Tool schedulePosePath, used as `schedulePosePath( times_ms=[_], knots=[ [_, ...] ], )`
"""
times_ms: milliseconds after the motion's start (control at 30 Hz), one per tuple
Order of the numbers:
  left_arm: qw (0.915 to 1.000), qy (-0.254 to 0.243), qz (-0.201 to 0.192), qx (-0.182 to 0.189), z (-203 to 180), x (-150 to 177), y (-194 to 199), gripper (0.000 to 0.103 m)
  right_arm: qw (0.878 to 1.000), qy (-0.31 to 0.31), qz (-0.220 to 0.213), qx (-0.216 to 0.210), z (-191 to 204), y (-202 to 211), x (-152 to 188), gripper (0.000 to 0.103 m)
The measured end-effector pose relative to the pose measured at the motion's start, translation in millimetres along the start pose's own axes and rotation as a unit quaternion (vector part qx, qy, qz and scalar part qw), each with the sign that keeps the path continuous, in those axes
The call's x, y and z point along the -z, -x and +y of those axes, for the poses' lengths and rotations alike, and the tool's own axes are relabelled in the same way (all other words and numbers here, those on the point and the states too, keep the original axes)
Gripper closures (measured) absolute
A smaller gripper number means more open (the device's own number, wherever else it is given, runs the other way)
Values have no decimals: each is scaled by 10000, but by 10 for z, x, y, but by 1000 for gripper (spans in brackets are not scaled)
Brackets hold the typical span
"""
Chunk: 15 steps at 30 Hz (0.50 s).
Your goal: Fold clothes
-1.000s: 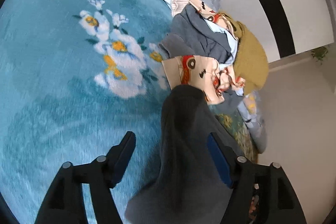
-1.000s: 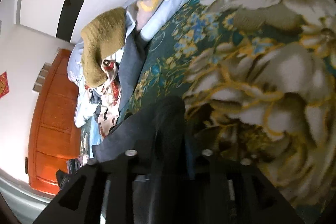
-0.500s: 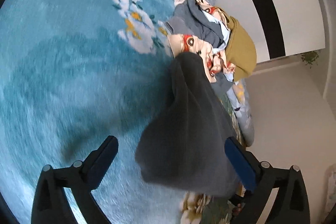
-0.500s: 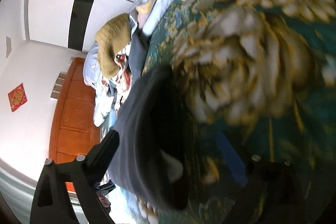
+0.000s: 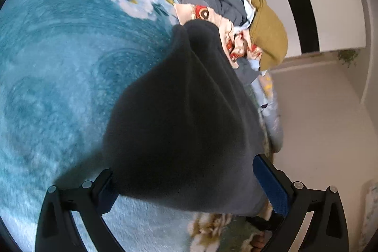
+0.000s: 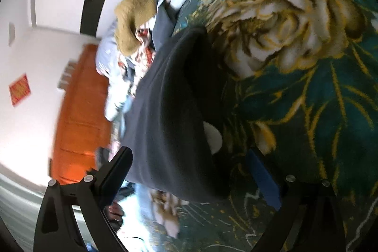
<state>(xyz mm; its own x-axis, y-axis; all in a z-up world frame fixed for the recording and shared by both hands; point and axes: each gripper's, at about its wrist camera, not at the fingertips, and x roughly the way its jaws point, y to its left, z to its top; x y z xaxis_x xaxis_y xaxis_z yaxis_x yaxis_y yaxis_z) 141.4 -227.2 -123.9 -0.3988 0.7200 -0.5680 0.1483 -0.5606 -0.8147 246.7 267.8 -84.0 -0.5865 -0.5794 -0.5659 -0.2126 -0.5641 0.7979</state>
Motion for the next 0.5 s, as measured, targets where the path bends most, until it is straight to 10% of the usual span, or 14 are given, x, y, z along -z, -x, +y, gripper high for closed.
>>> schedulePosePath(
  times_ms=[500],
  knots=[
    [9946,-687,760,162,-177,-335,-334,0,9965,565,561,-248,235,-552,-297,2]
  ],
)
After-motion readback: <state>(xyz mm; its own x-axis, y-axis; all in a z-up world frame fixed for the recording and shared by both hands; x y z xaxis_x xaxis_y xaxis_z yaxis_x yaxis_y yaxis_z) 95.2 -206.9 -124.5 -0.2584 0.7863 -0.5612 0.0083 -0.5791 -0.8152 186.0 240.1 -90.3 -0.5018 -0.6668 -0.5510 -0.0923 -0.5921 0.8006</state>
